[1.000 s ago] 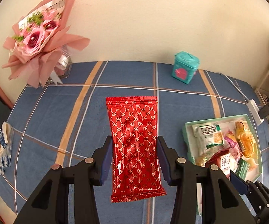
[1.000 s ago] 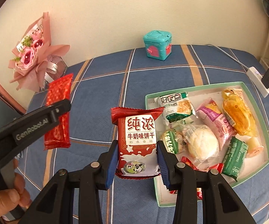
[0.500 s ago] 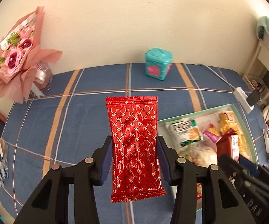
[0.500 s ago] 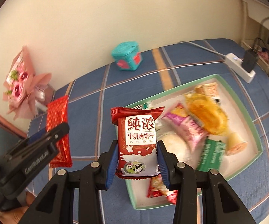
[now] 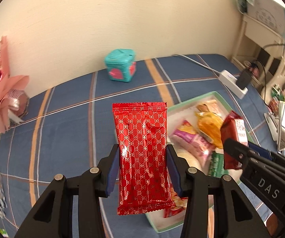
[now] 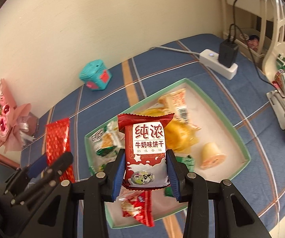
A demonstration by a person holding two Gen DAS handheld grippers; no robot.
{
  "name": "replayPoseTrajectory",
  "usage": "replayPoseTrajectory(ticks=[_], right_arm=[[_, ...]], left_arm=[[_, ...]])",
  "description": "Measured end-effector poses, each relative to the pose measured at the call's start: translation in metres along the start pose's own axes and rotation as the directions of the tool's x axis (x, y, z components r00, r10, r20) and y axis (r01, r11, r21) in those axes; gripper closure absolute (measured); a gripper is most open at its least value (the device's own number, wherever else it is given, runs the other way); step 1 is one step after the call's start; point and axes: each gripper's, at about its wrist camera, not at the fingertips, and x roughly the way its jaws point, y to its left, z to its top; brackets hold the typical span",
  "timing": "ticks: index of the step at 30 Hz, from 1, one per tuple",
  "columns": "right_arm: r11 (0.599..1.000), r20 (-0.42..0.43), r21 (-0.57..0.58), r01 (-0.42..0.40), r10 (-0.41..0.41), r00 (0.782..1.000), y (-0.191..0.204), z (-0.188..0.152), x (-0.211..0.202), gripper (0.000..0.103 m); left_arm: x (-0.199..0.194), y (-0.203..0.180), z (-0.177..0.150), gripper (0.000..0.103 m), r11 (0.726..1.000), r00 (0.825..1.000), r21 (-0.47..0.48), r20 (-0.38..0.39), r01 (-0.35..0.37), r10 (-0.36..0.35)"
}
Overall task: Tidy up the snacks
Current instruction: 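Lift the red wrapper and milk biscuit packet and carry both over the tray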
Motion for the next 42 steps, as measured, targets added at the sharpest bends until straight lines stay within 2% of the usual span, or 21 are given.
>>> replayPoseTrajectory(ticks=[5, 18, 26, 36, 42], right_arm=[[1.000, 0.016, 0.009, 0.017, -0.018, 1.000, -0.009, 0.005, -0.003, 0.061], [0.996, 0.025, 0.061, 0.071, -0.072, 0.997, -0.031, 0.012, -0.003, 0.061], [0.994, 0.010, 0.096, 0.060, -0.061, 0.998, -0.045, 0.014, 0.002, 0.061], [0.994, -0.065, 0.080, 0.079, -0.073, 0.995, -0.046, 0.010, 0.026, 0.061], [0.997, -0.071, 0.030, 0.078, -0.076, 0.995, -0.033, 0.006, 0.029, 0.061]], left_arm=[[0.004, -0.017, 0.000, 0.056, 1.000, 1.000, 0.026, -0.005, 0.012, -0.012], [0.012, -0.031, 0.000, 0.056, 0.998, 0.998, 0.019, -0.030, 0.060, -0.060], [0.023, -0.041, -0.004, 0.056, 0.997, 0.996, 0.036, -0.061, 0.070, -0.067], [0.035, -0.041, -0.007, 0.055, 0.998, 0.993, 0.021, -0.104, 0.066, -0.064], [0.041, -0.031, -0.009, 0.055, 0.999, 0.991, -0.007, -0.123, 0.045, -0.046]])
